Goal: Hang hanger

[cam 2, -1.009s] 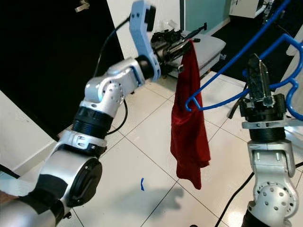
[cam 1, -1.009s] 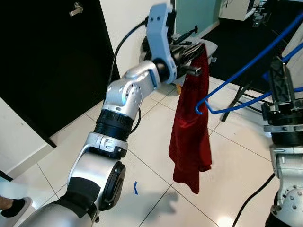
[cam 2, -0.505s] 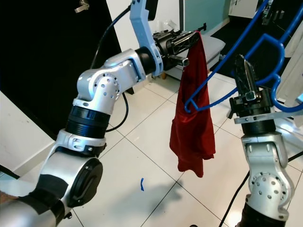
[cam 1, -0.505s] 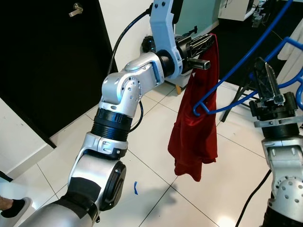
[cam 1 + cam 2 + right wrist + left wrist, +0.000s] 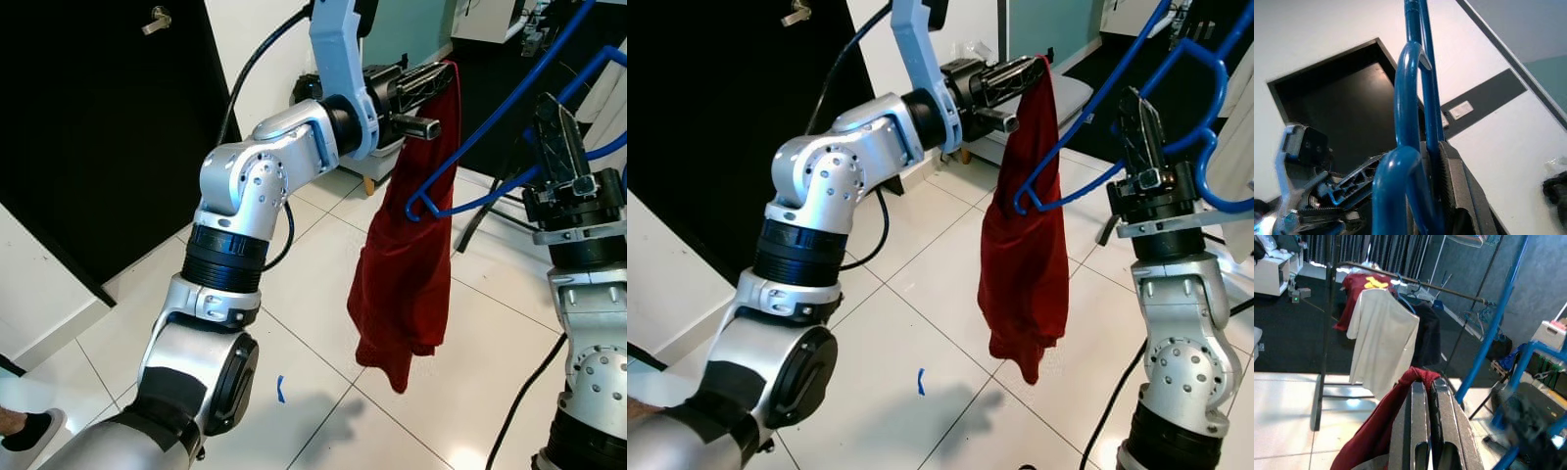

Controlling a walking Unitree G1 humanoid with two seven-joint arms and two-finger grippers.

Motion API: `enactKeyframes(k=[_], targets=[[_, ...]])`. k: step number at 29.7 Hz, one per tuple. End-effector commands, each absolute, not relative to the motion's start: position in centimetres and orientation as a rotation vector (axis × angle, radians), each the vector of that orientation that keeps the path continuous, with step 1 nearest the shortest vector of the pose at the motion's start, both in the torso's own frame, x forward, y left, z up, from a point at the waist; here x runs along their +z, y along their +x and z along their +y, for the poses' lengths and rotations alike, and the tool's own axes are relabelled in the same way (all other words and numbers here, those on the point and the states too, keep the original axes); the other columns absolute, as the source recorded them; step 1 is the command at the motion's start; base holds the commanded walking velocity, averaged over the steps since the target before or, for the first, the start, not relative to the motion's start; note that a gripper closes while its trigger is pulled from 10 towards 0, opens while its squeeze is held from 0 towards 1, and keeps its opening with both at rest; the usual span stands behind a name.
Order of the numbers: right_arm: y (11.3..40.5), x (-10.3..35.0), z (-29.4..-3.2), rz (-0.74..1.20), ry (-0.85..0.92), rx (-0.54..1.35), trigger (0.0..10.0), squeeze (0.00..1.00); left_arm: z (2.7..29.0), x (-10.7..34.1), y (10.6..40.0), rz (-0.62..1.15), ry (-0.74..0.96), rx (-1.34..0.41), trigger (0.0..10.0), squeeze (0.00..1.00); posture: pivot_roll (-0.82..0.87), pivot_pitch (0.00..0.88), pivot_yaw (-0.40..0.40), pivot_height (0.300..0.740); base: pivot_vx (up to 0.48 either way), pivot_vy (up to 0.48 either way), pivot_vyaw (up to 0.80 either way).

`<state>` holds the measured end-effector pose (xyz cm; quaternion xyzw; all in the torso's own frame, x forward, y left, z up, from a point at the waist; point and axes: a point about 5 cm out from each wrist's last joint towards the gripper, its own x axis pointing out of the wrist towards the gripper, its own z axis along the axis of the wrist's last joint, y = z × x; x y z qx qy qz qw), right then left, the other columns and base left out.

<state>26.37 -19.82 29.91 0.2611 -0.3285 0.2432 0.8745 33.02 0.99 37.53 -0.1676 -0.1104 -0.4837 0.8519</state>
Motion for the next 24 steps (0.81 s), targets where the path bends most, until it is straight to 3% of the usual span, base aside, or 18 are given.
enactKeyframes(k=[1, 2, 4, 12, 24], targets=[[26.8, 29.3, -18.2, -0.646, 0.522, 0.562, 10.0, 0.00, 2.2, 38.2, 32.7, -0.267, -0.367, -1.009, 10.0, 0.00, -0.07, 0.116, 0.088, 0.740, 0.000, 0.000, 0.00], [26.8, 29.3, -18.2, -0.646, 0.522, 0.562, 10.0, 0.00, 2.2, 38.2, 32.7, -0.267, -0.367, -1.009, 10.0, 0.00, -0.07, 0.116, 0.088, 0.740, 0.000, 0.000, 0.00], [27.9, 28.5, -15.4, -0.581, 0.501, 0.650, 10.0, 0.00, 4.4, 39.0, 32.3, -0.291, -0.379, -0.964, 10.0, 0.00, -0.06, 0.113, 0.062, 0.740, 0.000, 0.000, 0.00], [29.2, 29.7, -13.0, -0.573, 0.455, 0.781, 10.0, 0.00, 8.3, 40.1, 31.4, -0.328, -0.403, -0.885, 10.0, 0.00, -0.02, 0.103, -0.003, 0.740, 0.000, 0.000, 0.00], [29.6, 32.3, -13.1, -0.661, 0.393, 0.815, 10.0, 0.00, 9.0, 40.1, 31.0, -0.327, -0.418, -0.824, 10.0, 0.00, -0.02, 0.101, -0.033, 0.740, 0.000, 0.000, 0.00]])
